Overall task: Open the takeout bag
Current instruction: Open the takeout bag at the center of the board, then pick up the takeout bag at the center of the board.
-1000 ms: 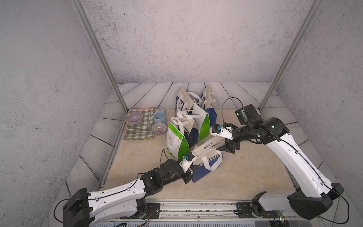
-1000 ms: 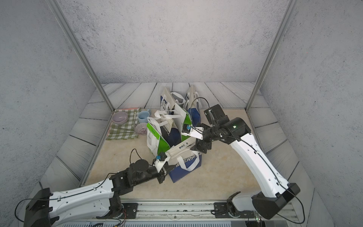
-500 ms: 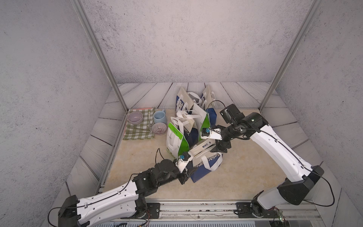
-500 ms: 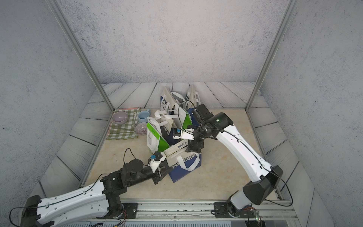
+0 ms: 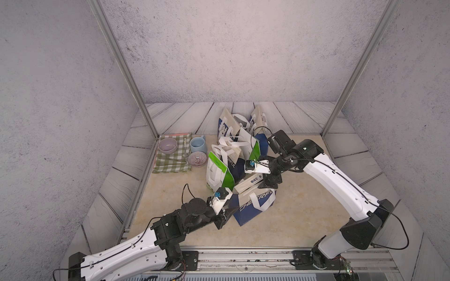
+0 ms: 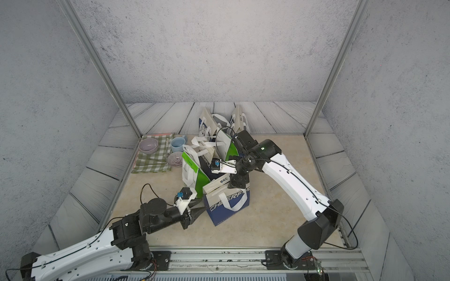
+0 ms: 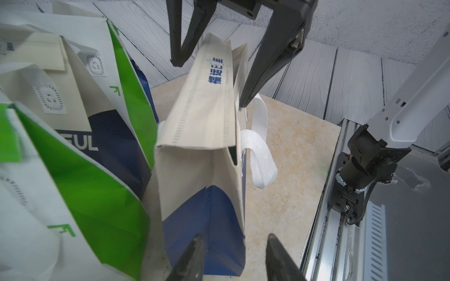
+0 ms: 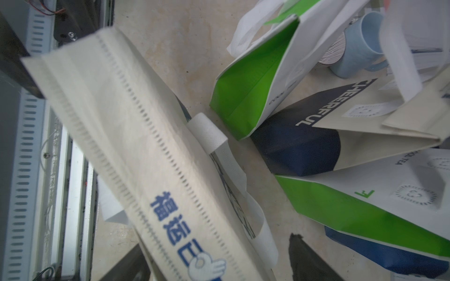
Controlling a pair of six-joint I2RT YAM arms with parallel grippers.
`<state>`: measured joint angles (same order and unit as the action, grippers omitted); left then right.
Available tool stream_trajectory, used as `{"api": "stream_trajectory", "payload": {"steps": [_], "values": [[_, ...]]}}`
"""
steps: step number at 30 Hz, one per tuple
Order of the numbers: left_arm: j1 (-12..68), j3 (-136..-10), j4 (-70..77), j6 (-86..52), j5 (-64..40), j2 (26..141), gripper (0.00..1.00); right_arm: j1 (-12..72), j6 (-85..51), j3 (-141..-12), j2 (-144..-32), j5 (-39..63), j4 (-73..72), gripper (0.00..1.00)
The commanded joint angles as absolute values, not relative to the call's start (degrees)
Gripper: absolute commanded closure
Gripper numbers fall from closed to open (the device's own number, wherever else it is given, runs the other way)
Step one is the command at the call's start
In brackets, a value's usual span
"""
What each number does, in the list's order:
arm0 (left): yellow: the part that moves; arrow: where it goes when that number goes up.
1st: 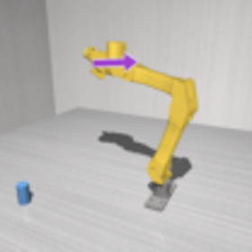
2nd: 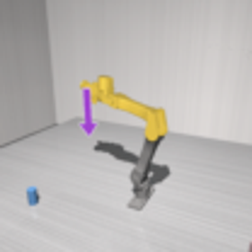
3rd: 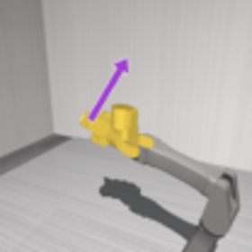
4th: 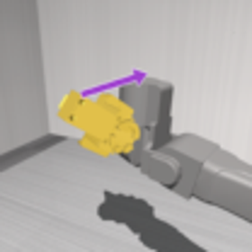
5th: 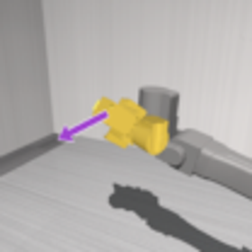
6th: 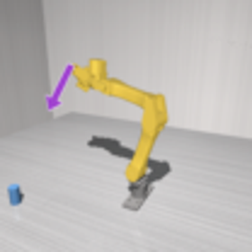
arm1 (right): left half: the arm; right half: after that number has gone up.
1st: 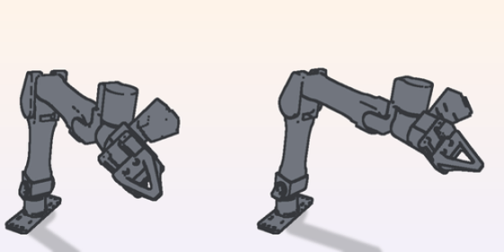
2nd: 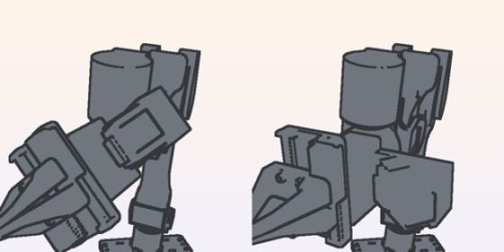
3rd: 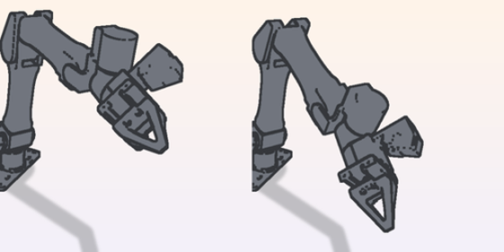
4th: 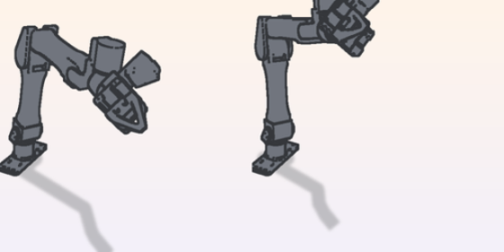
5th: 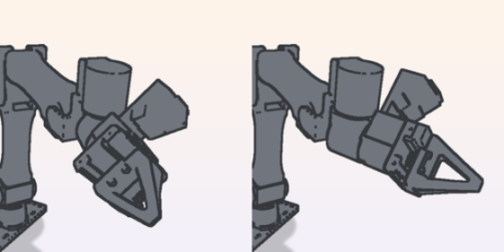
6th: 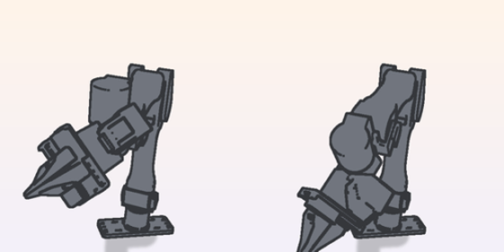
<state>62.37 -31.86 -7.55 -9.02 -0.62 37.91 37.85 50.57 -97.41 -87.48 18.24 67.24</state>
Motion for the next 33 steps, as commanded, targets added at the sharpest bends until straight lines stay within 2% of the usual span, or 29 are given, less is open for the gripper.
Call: {"api": "stream_trajectory", "payload": {"steps": [1, 8, 14, 23, 29, 33], "values": [[62.0, -32.3, -8.2, -8.8, -0.4, 37.8, 0.57, 36.8, 46.2, -93.8, -81.5, 16.2, 61.4, 0.1], [62.1, -31.9, -8.1, -8.7, -1.3, 37.5, 0.57, 28.0, 33.6, -77.1, -66.9, 24.5, 44.0, 0.09], [62.1, -31.7, -8.0, -9.0, -2.3, 37.5, 0.57, 23.6, 31.7, -68.7, -61.0, 24.9, 40.1, 0.07], [62.1, -31.8, -8.4, -9.6, -3.6, 37.2, 0.57, 21.2, 30.9, -64.7, -64.9, 31.6, 37.7, 0.1], [62.1, -31.2, -8.3, -9.9, -3.2, 36.5, 0.57, 21.2, 31.7, -65.1, -67.0, 38.3, 39.5, 0.17], [62.1, -31.1, -8.2, -9.8, -2.8, 36.1, 0.58, 21.2, 32.1, -65.7, -67.9, 41.3, 40.7, 0.25]]}}
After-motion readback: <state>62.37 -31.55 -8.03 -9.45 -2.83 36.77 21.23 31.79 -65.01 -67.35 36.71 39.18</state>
